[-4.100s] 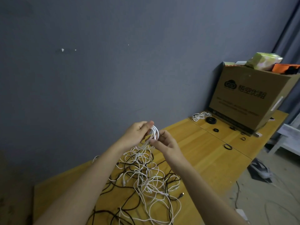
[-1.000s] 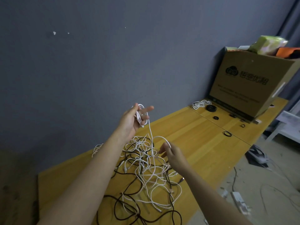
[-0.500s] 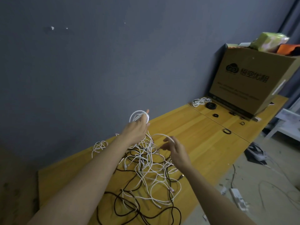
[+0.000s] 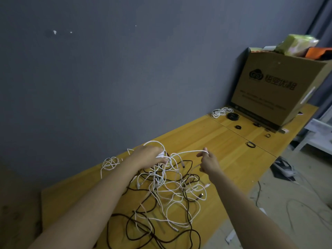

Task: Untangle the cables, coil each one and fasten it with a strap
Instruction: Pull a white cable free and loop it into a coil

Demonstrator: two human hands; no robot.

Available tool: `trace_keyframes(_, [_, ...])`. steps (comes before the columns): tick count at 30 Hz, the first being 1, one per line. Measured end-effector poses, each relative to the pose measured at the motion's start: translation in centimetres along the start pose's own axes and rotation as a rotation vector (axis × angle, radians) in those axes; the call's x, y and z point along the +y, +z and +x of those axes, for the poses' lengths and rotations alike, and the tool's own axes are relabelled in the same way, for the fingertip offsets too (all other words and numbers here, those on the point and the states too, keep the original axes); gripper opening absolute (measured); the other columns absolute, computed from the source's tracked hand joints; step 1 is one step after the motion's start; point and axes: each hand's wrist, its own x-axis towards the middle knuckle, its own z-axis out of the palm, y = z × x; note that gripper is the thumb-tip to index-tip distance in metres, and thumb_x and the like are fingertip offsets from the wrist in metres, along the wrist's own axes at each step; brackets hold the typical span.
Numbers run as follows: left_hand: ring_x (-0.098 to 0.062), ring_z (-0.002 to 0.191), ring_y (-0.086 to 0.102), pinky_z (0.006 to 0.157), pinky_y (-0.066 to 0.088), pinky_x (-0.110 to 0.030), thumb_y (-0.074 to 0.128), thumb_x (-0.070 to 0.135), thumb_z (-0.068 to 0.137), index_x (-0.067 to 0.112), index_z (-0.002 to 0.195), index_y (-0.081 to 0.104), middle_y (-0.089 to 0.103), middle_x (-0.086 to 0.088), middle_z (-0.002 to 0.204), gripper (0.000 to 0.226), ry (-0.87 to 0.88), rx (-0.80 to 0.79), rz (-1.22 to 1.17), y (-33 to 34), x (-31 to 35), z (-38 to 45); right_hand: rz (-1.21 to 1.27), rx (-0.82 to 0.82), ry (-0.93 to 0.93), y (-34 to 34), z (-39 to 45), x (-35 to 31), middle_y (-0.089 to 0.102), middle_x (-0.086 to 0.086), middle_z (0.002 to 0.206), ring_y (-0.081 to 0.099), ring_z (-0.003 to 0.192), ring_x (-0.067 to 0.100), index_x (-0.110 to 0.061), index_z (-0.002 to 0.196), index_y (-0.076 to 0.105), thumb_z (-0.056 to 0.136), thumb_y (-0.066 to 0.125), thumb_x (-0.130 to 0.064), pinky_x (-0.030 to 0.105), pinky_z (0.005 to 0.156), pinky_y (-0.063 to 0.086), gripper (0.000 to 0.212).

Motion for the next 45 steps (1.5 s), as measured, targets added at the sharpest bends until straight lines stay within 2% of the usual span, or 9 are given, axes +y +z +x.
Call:
trace_keyframes(6, [-0.025, 0.083, 0.06, 0.066, 0.042, -0.033, 0.046, 0.041, 0.097, 0.014, 0.073, 0.053, 0.061, -0.005, 0.085, 0.037, -0.38, 0.302, -0.298, 0.2, -3.2, 0.9, 0.491, 0.171, 0.244, -2.2, 1.3, 0.6, 0.05, 0.021, 0.073, 0.055, 0.049, 0.024, 0.002, 0.086, 0.049, 0.1, 0.032, -0.003, 0.032, 0.042, 0.054, 0.023])
trace_keyframes(10, [-0.031, 0.088, 0.059, 0.07, 0.042, -0.034, 0.039, 0.037, 0.101, 0.007, 0.088, 0.061, 0.064, -0.011, 0.094, 0.039, -0.621, 0.435, -0.344, -0.1, -6.7, -0.3, 0.519, 0.289, 0.219, -5.1, 2.0, 1.3, 0.045, 0.019, 0.074, 0.054, 0.053, 0.026, 0.004, 0.1, 0.047, 0.1, 0.033, -0.005, 0.032, 0.054, 0.059, 0.017])
trace_keyframes(16, [-0.03, 0.089, 0.06, 0.074, 0.045, -0.035, 0.04, 0.037, 0.099, 0.017, 0.098, 0.061, 0.062, -0.004, 0.091, 0.029, -0.481, 0.507, -0.386, -1.8, -5.4, 0.5, 0.101, -0.074, 0.038, -2.7, 0.6, -1.6, 0.05, 0.016, 0.088, 0.057, 0.067, 0.023, 0.005, 0.102, 0.056, 0.099, 0.049, -0.015, 0.03, 0.063, 0.058, 0.021])
trace_keyframes(22, [-0.028, 0.082, 0.06, 0.065, 0.04, -0.033, 0.043, 0.034, 0.1, 0.014, 0.093, 0.061, 0.063, -0.005, 0.086, 0.028, -0.33, 0.521, -0.387, -3.6, -3.1, 0.8, 0.421, -0.427, 0.034, -0.8, 0.1, -5.8, 0.045, 0.013, 0.134, 0.043, 0.131, 0.031, 0.005, 0.137, 0.035, 0.097, 0.054, -0.017, 0.035, 0.106, 0.041, 0.05])
trace_keyframes(27, [-0.026, 0.079, 0.055, 0.063, 0.033, -0.03, 0.044, 0.035, 0.099, 0.017, 0.085, 0.056, 0.059, -0.002, 0.083, 0.025, -0.275, 0.47, -0.338, -4.6, -2.0, 0.7, -0.259, -0.33, -0.191, 0.3, -0.7, -6.6, 0.053, 0.006, 0.136, 0.045, 0.126, 0.02, -0.008, 0.133, 0.054, 0.096, 0.056, -0.023, 0.029, 0.103, 0.034, 0.04])
trace_keyframes(33, [-0.026, 0.084, 0.056, 0.064, 0.032, -0.028, 0.044, 0.037, 0.099, 0.017, 0.097, 0.061, 0.065, -0.005, 0.095, 0.027, -0.229, 0.436, -0.234, -5.4, -0.2, 0.7, -0.2, -0.452, -0.399, 2.3, -3.2, -7.2, 0.051, -0.006, 0.138, 0.048, 0.126, 0.012, -0.028, 0.137, 0.049, 0.082, 0.059, -0.054, 0.03, 0.101, 0.039, 0.062])
trace_keyframes(37, [-0.026, 0.083, 0.058, 0.056, 0.029, -0.029, 0.047, 0.039, 0.097, 0.019, 0.09, 0.055, 0.059, -0.001, 0.082, 0.023, -0.115, 0.389, -0.203, -5.5, 1.1, 1.0, -0.515, -0.266, -0.703, 4.5, -3.9, -6.7, 0.062, -0.01, 0.103, 0.06, 0.08, 0.007, -0.024, 0.121, 0.058, 0.087, 0.066, -0.039, 0.022, 0.067, 0.048, 0.039])
trace_keyframes(40, [-0.019, 0.07, 0.048, 0.051, 0.026, -0.027, 0.05, 0.046, 0.095, 0.023, 0.08, 0.049, 0.05, 0.004, 0.072, 0.027, -0.069, 0.37, -0.211, -5.7, 0.8, 0.9, -0.365, -0.18, -0.684, 4.1, -3.4, -6.6, 0.064, -0.009, 0.075, 0.057, 0.056, 0.005, -0.014, 0.104, 0.067, 0.096, 0.055, -0.021, 0.022, 0.055, 0.048, 0.015])
trace_keyframes(45, [-0.014, 0.06, 0.046, 0.053, 0.031, -0.028, 0.055, 0.042, 0.094, 0.021, 0.067, 0.044, 0.05, 0.001, 0.066, 0.036, -0.094, 0.393, -0.435, -4.9, -1.0, 0.6, 0.097, -0.005, -0.371, 1.0, -1.9, -7.5, 0.066, 0.005, 0.071, 0.066, 0.065, 0.012, -0.009, 0.107, 0.064, 0.095, 0.057, -0.018, 0.023, 0.068, 0.057, 0.016])
